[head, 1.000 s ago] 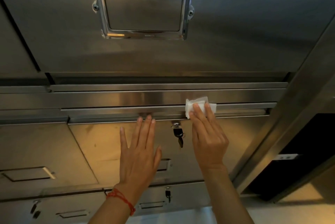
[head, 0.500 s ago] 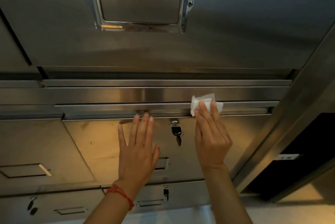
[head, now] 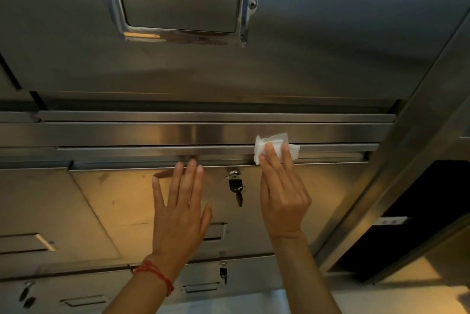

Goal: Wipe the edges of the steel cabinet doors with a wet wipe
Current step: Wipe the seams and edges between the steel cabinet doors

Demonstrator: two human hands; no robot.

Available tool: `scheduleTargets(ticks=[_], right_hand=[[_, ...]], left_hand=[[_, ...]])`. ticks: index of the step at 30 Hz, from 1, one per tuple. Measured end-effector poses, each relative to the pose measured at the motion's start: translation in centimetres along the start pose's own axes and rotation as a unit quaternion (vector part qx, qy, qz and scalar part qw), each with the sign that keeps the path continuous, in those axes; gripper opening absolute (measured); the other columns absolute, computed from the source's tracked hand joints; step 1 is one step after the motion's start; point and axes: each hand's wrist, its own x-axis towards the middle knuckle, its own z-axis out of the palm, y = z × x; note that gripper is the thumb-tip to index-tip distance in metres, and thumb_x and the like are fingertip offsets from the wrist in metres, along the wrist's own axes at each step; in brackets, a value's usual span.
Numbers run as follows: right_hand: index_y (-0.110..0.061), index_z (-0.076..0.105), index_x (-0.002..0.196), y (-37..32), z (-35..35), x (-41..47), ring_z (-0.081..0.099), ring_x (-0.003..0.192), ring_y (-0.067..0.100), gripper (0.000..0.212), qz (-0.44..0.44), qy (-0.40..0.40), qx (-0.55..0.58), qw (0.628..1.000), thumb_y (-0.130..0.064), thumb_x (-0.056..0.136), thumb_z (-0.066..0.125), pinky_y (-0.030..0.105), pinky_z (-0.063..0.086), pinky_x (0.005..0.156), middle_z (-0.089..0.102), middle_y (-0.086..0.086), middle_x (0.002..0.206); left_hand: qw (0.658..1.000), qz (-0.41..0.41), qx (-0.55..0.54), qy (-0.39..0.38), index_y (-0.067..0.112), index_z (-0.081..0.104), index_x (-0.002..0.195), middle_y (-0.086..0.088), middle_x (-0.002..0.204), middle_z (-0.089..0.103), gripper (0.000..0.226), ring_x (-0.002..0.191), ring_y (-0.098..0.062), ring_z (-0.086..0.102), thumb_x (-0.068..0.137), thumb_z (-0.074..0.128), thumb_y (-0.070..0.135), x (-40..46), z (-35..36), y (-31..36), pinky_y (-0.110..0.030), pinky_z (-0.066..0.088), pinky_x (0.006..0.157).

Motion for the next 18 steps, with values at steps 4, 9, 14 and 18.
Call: scheduleTargets(ticks=[4,9,14,18], right_hand=[[-0.001,0.071,0.099,1.1,-0.3,0.0,0.057,0.11,0.035,0.021,-0.016,-0.003,-0.001,1.0,-0.002,0.078,0.072,0.044,0.05,0.09,0.065,0.013,0.111],[0.001,0.071,0.098,0.1,0.1,-0.3,0.056,0.11,0.037,0.019,0.039,0.012,0.005,0.999,-0.002,0.079,0.068,0.046,0.046,0.092,0.065,0.015,0.11],[-0.002,0.071,0.099,0.5,0.3,-0.1,0.058,0.11,0.034,0.02,-0.031,-0.003,0.016,0.999,-0.002,0.079,0.072,0.042,0.052,0.088,0.065,0.012,0.112],[0.001,0.071,0.099,1.8,-0.3,-0.2,0.057,0.11,0.037,0.02,0.007,0.003,-0.002,1.0,-0.001,0.078,0.071,0.045,0.051,0.088,0.065,0.015,0.112]], left_hand=[[1.0,0.0,-0.001,-0.006,0.009,0.002,0.148,-0.007,0.157,-0.006,0.062,0.144,-0.026,0.001,0.097,0.014,0.042,-0.2,0.2,-0.1,-0.057,0.008,0.111],[1.0,0.0,-0.003,-0.014,0.01,0.002,0.148,-0.007,0.157,-0.007,0.061,0.144,-0.025,0.0,0.097,0.007,0.043,-0.2,0.3,-0.3,-0.057,0.007,0.111],[1.0,-0.012,-0.01,-0.008,0.009,0.004,0.148,-0.006,0.157,-0.01,0.063,0.144,-0.025,-0.002,0.096,0.015,0.042,-0.2,0.2,0.1,-0.057,0.007,0.111],[1.0,-0.014,-0.002,-0.016,0.008,0.009,0.147,-0.008,0.157,-0.008,0.068,0.143,-0.028,0.003,0.09,0.026,0.04,-0.3,-0.1,0.3,-0.058,0.009,0.111]])
